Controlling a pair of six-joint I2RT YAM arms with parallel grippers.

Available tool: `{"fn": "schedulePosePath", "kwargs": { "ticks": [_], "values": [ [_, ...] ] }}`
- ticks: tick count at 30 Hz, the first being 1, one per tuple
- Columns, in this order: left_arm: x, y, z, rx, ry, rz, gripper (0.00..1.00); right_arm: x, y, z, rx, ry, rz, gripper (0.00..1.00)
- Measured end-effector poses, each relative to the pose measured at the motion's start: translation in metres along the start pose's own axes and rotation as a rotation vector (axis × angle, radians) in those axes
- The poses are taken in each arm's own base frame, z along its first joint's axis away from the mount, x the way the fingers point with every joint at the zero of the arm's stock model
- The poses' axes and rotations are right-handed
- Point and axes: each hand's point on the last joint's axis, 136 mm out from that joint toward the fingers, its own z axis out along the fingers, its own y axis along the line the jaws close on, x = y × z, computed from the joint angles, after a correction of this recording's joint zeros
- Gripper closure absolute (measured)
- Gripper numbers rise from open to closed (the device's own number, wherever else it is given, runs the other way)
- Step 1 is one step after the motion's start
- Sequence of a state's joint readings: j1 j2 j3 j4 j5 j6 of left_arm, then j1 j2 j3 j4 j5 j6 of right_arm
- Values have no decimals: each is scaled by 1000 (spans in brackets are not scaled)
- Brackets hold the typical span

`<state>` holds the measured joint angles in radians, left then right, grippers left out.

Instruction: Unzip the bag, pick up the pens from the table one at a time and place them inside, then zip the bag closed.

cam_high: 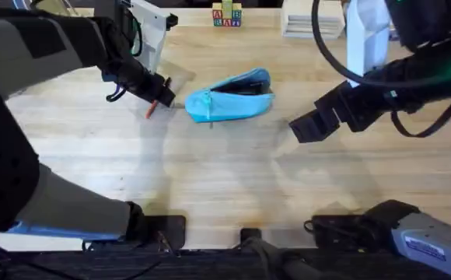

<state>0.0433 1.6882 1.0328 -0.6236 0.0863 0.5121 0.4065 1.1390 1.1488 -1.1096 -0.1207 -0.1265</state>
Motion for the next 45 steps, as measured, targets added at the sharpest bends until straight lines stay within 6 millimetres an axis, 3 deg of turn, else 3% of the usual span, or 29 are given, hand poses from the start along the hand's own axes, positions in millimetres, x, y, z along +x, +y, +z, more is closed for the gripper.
{"fn": "schedulePosePath", "kwargs": {
  "ticks": [3,6,26,30,35,40,45],
  "values": [
    [2,-2,0,6,10,-3,696,1,0,0,0,2,0,3],
    [3,-2,0,11,13,-3,935,2,0,0,-1,7,1,3],
    [-2,1,-7,3,14,-12,960,5,1,0,-3,20,3,3],
    [-25,12,-29,-40,-63,-7,960,5,1,0,-3,21,3,3],
    [-53,23,-78,-115,-199,4,960,5,1,0,-3,21,3,4],
    [-63,24,-121,-168,-303,14,960,5,1,0,-3,21,3,4],
    [-66,11,-153,-154,-391,32,960,5,1,0,-3,20,3,4]
  ]
}}
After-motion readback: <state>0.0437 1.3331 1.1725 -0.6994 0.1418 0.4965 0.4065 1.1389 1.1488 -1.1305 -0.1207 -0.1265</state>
